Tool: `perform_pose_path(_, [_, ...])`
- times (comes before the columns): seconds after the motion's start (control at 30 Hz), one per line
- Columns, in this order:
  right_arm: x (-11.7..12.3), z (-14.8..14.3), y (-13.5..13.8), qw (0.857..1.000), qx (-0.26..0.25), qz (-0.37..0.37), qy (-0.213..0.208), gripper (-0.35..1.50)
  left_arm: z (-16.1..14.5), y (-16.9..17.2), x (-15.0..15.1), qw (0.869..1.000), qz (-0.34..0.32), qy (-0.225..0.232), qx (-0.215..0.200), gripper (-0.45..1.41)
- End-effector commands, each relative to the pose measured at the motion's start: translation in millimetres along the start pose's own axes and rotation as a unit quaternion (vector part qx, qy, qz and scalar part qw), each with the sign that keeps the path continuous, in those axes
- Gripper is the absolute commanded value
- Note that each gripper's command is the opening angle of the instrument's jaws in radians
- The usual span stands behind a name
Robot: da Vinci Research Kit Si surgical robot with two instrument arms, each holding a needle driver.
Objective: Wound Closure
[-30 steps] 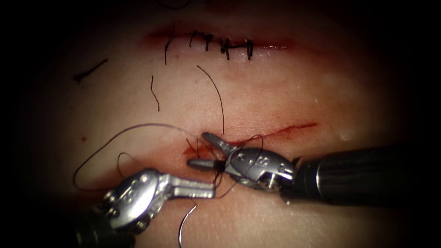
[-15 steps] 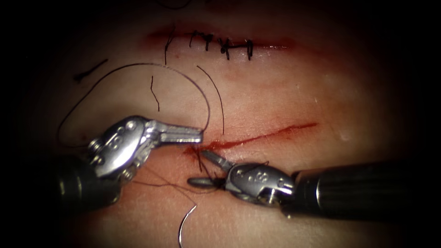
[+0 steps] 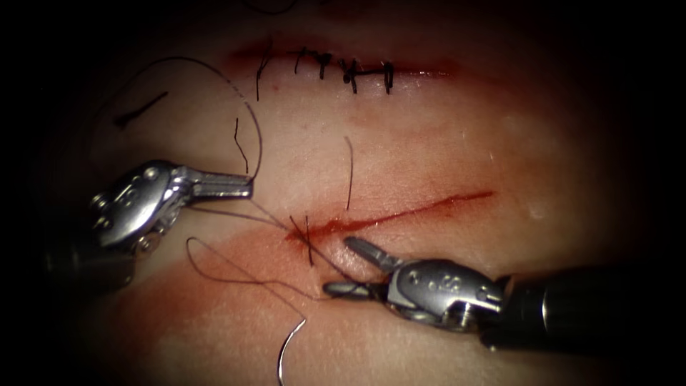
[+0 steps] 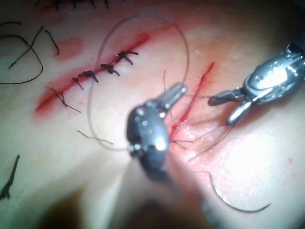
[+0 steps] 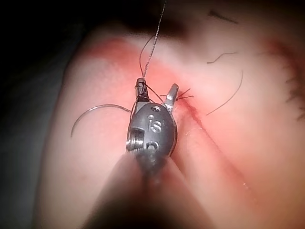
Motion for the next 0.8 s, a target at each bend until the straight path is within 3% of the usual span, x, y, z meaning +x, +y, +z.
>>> perform_pose_path(0.03, [-0.5,-0.9,-1.0,1.0,0.005,0.003,0.005,1.28,0.1,-0.3,-0.6,1.0,-0.001,0.0,0.001,-0.45])
perform_pose_path(0.37, [0.9,-4.7,-0.3,0.999,0.013,0.011,0.028,1.28,-1.8,-0.7,-0.5,1.0,-0.002,-0.006,0.011,-0.45])
perform_pose_path(0.8, [0.7,-1.9,-0.1,0.999,-0.001,0.01,0.031,1.28,-1.0,2.2,-1.3,1.0,0.003,-0.008,0.011,-0.45])
